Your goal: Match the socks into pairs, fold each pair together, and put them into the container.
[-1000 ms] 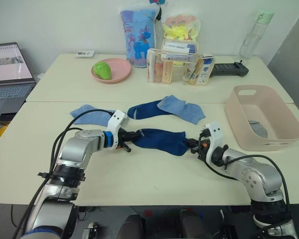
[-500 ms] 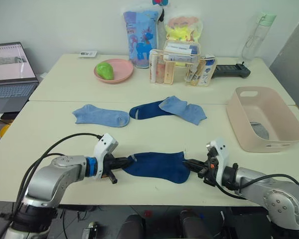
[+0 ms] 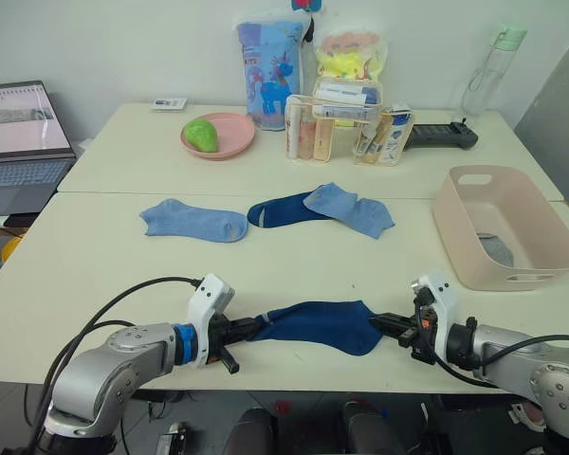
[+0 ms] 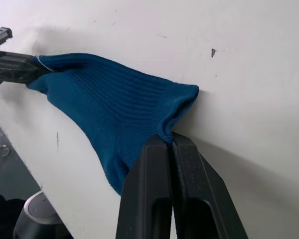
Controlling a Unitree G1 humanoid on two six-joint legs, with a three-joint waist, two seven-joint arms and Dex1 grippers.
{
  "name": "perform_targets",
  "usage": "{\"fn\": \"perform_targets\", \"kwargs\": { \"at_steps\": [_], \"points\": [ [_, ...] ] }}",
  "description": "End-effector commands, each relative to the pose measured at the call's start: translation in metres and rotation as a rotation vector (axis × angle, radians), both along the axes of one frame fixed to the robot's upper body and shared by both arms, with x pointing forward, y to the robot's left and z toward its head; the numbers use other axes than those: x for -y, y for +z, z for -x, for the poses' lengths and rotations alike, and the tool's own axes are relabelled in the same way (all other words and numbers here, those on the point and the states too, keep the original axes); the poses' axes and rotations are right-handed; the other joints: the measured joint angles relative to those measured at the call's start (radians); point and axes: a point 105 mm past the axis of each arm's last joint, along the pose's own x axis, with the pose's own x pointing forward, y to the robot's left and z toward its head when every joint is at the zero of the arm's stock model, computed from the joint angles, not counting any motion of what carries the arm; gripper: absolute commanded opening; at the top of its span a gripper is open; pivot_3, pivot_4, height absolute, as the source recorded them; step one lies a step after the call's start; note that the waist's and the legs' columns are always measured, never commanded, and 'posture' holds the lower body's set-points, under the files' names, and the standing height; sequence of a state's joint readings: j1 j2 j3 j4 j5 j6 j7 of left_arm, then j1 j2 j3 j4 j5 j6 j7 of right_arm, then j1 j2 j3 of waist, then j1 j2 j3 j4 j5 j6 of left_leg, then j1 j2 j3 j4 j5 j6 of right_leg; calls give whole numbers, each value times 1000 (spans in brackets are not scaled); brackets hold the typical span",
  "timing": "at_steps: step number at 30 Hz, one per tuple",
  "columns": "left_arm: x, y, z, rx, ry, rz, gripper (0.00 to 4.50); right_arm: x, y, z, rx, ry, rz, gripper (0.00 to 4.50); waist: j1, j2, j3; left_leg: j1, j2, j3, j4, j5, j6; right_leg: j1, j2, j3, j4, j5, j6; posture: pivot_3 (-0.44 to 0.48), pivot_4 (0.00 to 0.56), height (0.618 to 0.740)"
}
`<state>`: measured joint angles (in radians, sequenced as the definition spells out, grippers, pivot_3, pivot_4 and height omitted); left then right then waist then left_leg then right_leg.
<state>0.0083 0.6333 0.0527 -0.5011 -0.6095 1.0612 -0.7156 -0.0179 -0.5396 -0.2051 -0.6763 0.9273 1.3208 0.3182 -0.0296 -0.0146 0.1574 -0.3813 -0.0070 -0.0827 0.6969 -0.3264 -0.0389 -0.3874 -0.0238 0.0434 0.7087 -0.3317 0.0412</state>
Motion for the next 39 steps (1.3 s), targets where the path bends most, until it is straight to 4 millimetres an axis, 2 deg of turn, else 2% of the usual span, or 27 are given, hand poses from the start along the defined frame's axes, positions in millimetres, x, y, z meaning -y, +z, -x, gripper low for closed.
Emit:
{"fn": "perform_targets", "kwargs": {
  "at_steps": [1,4,7,14,16,18,21,26,29,30,32,36,39],
  "points": [
    [-3,-7,-1,-34,11,-16,0,2,6,-2,37,-13,14,12,0,0,0,0,0,0,0,0,0,0,0,0,0,0,0,0,150,703],
    [-4,-7,-5,-44,13,4,0,2,1,-2,30,-23,37,12,0,0,0,0,0,0,0,0,0,0,0,0,0,0,0,0,150,703],
    [-15,-12,-10,-19,27,-60,590,7,1,-4,55,-47,77,717,0,0,0,0,0,0,0,0,0,0,0,0,0,0,0,0,150,703],
    [-20,-9,-9,-15,41,-40,2511,11,13,-4,143,-7,100,3057,0,4,-2,1,0,0,0,0,0,1,0,0,0,0,0,0,150,703],
    [-23,-7,-9,-5,41,-27,3057,9,17,-1,187,34,103,3774,0,4,-2,1,0,0,0,0,0,1,0,0,0,0,0,0,150,703],
    [-30,0,-5,15,33,-6,3624,-3,32,2,281,104,70,4450,-5,4,-2,2,1,0,-1,0,0,1,1,0,0,0,0,0,150,703],
    [-38,6,-1,36,16,-5,4465,-13,54,-9,418,133,58,4500,-14,4,-2,3,2,1,-2,0,0,1,2,1,0,0,0,0,150,703],
    [-41,12,-1,65,11,-2,4465,-20,68,-21,517,185,91,4500,-3,4,-2,2,2,0,-2,0,0,1,2,0,-1,0,0,0,150,703],
    [-44,24,-9,156,-15,-31,4465,-27,77,-27,553,222,85,4500,-1,4,-1,0,2,0,-2,0,0,0,1,0,-3,0,0,0,150,703],
    [-46,29,-18,202,-3,-48,4465,-29,80,-28,560,227,83,4500,-1,4,-1,0,2,0,-2,0,0,0,1,0,-3,0,0,0,150,703],
    [-52,45,-52,343,65,-105,4465,-31,81,-34,568,215,86,4500,4,4,-1,0,1,-1,-2,0,0,0,1,-1,-3,0,-1,0,150,703],
    [-48,60,-83,457,83,-131,4465,-29,79,-38,574,201,113,4500,11,1,0,-1,0,-2,-1,0,0,1,1,-3,-5,0,-1,0,150,703],
    [-39,66,-113,523,104,-189,4465,-33,83,-38,588,196,98,4500,12,1,1,-4,0,-1,-1,0,-1,0,0,-3,-9,0,0,0,150,703]
  ]
}}
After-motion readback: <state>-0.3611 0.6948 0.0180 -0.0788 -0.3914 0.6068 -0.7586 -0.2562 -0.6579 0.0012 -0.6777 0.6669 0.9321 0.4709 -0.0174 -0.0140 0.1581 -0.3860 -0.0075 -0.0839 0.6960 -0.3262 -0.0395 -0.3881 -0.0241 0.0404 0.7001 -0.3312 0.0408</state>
